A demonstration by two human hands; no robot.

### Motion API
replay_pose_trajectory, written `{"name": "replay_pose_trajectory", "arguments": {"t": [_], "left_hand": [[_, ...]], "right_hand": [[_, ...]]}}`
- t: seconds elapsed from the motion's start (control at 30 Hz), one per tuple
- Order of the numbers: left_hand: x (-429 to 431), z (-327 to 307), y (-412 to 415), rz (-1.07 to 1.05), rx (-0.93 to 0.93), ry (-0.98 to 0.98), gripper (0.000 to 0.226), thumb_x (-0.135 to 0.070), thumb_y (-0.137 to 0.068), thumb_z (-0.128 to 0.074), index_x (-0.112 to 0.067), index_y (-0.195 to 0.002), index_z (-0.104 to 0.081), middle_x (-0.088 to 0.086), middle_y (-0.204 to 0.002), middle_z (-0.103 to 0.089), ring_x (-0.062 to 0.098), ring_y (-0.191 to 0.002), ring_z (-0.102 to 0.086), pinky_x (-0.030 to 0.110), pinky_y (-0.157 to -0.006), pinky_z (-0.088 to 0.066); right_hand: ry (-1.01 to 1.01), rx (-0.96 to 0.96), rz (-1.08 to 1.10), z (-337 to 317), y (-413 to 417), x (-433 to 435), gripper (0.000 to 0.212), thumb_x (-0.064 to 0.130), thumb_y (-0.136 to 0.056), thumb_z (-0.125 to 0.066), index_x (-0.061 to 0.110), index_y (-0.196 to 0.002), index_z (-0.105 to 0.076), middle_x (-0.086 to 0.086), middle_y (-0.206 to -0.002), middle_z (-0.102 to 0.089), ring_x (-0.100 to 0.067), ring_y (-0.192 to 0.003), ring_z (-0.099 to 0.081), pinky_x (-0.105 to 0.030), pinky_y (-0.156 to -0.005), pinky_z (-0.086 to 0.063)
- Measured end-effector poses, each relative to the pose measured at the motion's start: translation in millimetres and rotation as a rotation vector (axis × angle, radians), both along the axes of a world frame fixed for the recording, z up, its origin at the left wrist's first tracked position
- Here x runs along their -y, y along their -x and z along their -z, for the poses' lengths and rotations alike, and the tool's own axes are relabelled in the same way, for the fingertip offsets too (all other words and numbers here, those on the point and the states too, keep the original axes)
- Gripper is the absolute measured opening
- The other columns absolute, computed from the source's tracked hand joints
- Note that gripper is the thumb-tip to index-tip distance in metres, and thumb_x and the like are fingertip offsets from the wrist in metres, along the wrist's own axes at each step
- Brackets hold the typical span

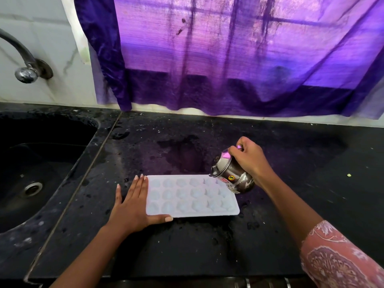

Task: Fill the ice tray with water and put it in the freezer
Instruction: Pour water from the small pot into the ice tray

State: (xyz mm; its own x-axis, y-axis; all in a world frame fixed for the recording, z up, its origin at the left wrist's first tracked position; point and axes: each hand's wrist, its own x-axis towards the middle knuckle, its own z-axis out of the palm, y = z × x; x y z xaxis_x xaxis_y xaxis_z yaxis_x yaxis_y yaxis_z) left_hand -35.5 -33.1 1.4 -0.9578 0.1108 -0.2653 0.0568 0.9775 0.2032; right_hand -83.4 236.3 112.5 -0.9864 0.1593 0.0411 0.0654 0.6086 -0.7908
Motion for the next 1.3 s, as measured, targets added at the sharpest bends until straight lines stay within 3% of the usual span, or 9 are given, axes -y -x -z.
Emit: {"name": "replay_pose_trajectory", "arguments": {"t": [0.2, 0.87, 1.2, 1.3], "left_hand": [[-0.3, 0.2, -0.2, -0.002, 0.005, 0.001, 0.151, -0.102, -0.023, 0.0, -0.013, -0.143, 0.024, 0.0, -0.153, 0.025, 0.01, -0.137, 0.027, 0.051, -0.109, 0.021], [5.9, 6.7, -1.9, -0.02, -0.019, -0.139, 0.145, -0.103, -0.033, -0.019, -0.019, -0.144, 0.022, -0.007, -0.154, 0.022, -0.002, -0.131, 0.027, 0.046, -0.109, 0.022], [7.0, 11.5, -0.6, -0.04, -0.014, -0.209, 0.143, -0.102, -0.035, -0.027, -0.023, -0.145, 0.021, -0.01, -0.154, 0.02, -0.003, -0.133, 0.024, 0.045, -0.11, 0.022], [7.2, 12.6, -1.3, -0.042, -0.018, -0.252, 0.141, -0.1, -0.038, -0.032, -0.025, -0.146, 0.019, -0.012, -0.154, 0.017, -0.005, -0.132, 0.022, 0.044, -0.11, 0.022]], "right_hand": [[-0.003, 0.007, 0.004, 0.8, -0.7, -1.1, 0.027, 0.015, -0.085, -0.052, 0.019, -0.064, -0.035, 0.003, -0.067, -0.043, -0.009, -0.057, -0.041, -0.023, -0.05, -0.032], [-0.04, -0.016, 0.006, -4.7, -0.8, -2.0, 0.027, 0.014, -0.084, -0.052, 0.018, -0.064, -0.034, 0.003, -0.064, -0.041, -0.01, -0.056, -0.035, -0.025, -0.051, -0.03], [-0.023, -0.004, -0.006, -5.9, -1.0, -3.4, 0.027, 0.014, -0.086, -0.051, 0.019, -0.065, -0.035, 0.002, -0.066, -0.043, -0.01, -0.059, -0.04, -0.022, -0.052, -0.033], [-0.012, -0.007, 0.012, -3.9, -0.2, -4.7, 0.025, 0.015, -0.084, -0.052, 0.018, -0.065, -0.036, 0.001, -0.068, -0.045, -0.015, -0.064, -0.044, -0.028, -0.057, -0.036]]}}
